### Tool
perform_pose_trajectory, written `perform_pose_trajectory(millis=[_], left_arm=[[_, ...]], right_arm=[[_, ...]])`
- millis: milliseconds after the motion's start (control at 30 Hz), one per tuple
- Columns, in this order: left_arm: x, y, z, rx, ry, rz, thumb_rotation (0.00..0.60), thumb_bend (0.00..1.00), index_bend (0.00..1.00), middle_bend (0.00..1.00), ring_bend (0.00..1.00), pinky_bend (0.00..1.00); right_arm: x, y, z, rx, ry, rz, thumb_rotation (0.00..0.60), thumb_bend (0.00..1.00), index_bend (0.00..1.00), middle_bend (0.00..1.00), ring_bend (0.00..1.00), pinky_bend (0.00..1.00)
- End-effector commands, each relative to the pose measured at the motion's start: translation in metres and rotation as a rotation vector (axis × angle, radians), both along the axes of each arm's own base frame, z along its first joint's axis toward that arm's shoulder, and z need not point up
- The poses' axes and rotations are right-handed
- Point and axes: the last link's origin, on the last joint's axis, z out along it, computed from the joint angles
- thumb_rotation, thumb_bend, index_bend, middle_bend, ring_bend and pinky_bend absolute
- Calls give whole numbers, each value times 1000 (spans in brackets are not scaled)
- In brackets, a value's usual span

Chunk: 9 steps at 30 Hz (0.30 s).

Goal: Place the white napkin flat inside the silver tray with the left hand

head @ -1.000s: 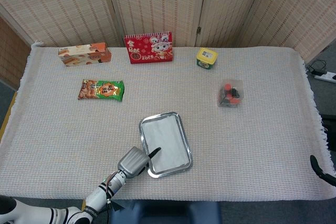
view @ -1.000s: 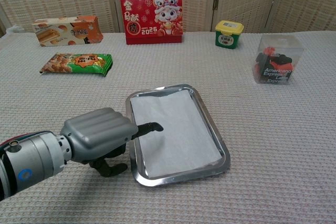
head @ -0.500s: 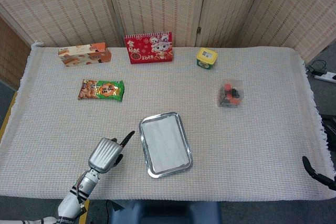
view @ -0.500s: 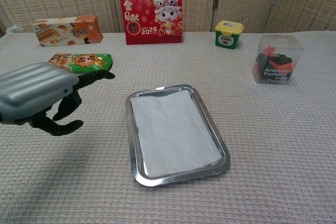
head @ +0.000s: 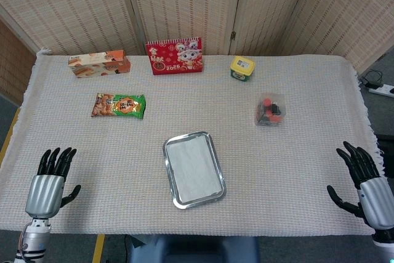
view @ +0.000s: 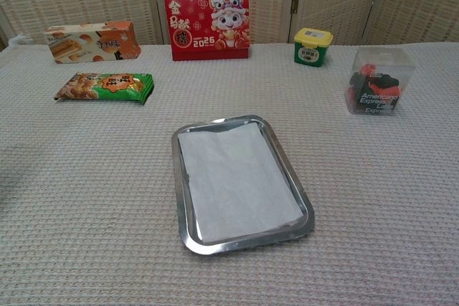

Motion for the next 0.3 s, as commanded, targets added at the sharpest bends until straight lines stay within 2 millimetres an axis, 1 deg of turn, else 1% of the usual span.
perform_pose_trajectory(millis=[33,133,300], left_arm=[[-16,-11,26,50,-50,-4,600,280,61,115,13,12],[-16,-11,31,59,-56,-19,600,280,71,111,12,13],[-21,-11,25,-6,-26,37,600,280,66,111,12,13]], right_arm=[[0,-3,-7,13,17,-1,600,409,0,0,0,0],[0,-5,-13,20,31,-1,600,409,0,0,0,0],[1,-2,-22,50,48,11,600,409,0,0,0,0]])
